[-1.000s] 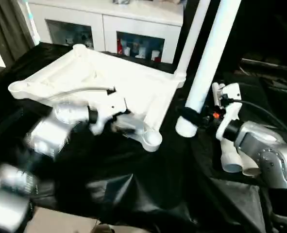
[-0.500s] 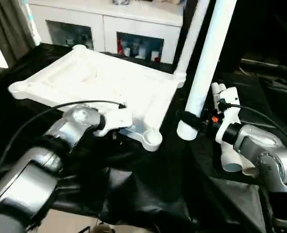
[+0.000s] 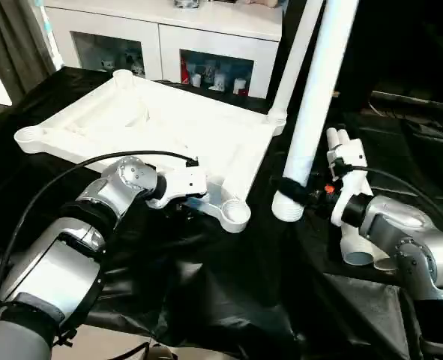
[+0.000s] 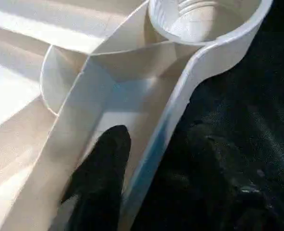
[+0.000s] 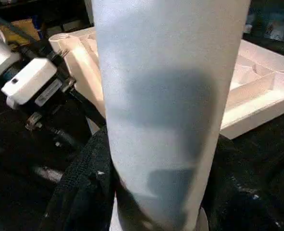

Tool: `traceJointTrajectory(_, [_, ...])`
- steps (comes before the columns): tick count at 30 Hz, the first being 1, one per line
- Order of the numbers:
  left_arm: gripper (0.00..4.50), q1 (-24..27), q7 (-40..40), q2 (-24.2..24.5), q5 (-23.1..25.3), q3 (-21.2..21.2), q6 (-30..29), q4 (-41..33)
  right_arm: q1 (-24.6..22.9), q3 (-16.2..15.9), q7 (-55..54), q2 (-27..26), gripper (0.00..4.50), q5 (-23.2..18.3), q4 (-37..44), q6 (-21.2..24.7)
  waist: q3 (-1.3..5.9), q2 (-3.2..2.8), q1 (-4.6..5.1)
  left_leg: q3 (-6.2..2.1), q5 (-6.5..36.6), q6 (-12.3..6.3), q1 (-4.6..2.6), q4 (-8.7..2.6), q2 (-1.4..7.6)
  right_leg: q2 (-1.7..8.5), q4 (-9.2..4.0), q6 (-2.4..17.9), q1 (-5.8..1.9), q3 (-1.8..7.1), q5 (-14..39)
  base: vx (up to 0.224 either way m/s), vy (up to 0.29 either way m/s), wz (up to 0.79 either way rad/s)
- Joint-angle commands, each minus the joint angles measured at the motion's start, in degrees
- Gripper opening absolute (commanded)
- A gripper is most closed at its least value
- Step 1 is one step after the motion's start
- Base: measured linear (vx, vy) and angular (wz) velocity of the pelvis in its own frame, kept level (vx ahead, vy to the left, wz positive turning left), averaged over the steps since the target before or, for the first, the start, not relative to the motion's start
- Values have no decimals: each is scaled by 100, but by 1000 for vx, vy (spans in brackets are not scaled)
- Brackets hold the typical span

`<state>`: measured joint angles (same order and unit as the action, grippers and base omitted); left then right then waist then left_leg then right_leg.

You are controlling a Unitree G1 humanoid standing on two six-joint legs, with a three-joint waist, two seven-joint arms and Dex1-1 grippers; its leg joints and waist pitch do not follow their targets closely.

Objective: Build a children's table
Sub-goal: Pick table leg, then rotate table base

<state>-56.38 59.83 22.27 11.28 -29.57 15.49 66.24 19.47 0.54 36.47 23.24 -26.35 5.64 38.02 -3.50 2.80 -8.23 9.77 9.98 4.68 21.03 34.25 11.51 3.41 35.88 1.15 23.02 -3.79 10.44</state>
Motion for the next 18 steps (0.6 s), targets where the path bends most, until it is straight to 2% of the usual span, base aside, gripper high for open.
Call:
traceJointTrajectory(1, [201, -191, 134, -45, 147, 58, 46, 60, -10, -48, 61, 87, 193, 63, 112, -119, 426, -66, -8, -65, 1098, 201, -96, -400, 181, 529, -432, 965, -334, 298, 989, 0, 0, 0])
traceJointTrajectory(3, [171, -225, 185, -55, 199, 56, 51, 98, -13, -80, 88, 100, 193, 93, 96, -143, 426, -67, -7, -65, 1073, 193, -94, -401, 181, 525, -429, 975, -333, 297, 940, 0, 0, 0])
traceJointTrajectory(6, [167, -267, 272, -54, 288, -6, 31, 115, -34, -114, 118, 106, 193, 125, 113, -152, 424, -61, -9, -65, 1058, 183, -86, -398, 177, 527, -419, 1000, -342, 299, 894, 0, 0, 0])
traceJointTrajectory(8, [136, -285, 304, -55, 337, -46, 22, 128, -43, -136, 127, 109, 193, 139, 121, -158, 424, -66, -10, -65, 1063, 181, -88, -399, 180, 528, -424, 998, -338, 301, 910, 0, 0, 0])
traceJointTrajectory(13, [123, -291, 141, -47, 683, -225, 131, 219, -65, -214, 151, 125, 193, 183, 101, -216, 419, -66, -10, -70, 1121, 182, -88, -404, 179, 530, -433, 989, -345, 300, 963, 0, 0, 0])
traceJointTrajectory(14, [95, -288, 117, -49, 720, -238, 137, 232, -64, -217, 153, 124, 193, 186, 98, -221, 418, -72, -11, -72, 1126, 180, -86, -406, 180, 531, -440, 979, -344, 300, 983, 0, 0, 0])
traceJointTrajectory(18, [89, -279, 52, -43, 888, -332, 191, 269, -70, -228, 183, 112, 193, 232, 92, -236, 408, -69, -6, -73, 1205, 178, -95, -412, 183, 537, -460, 941, -340, 302, 1162, 0, 0, 0])
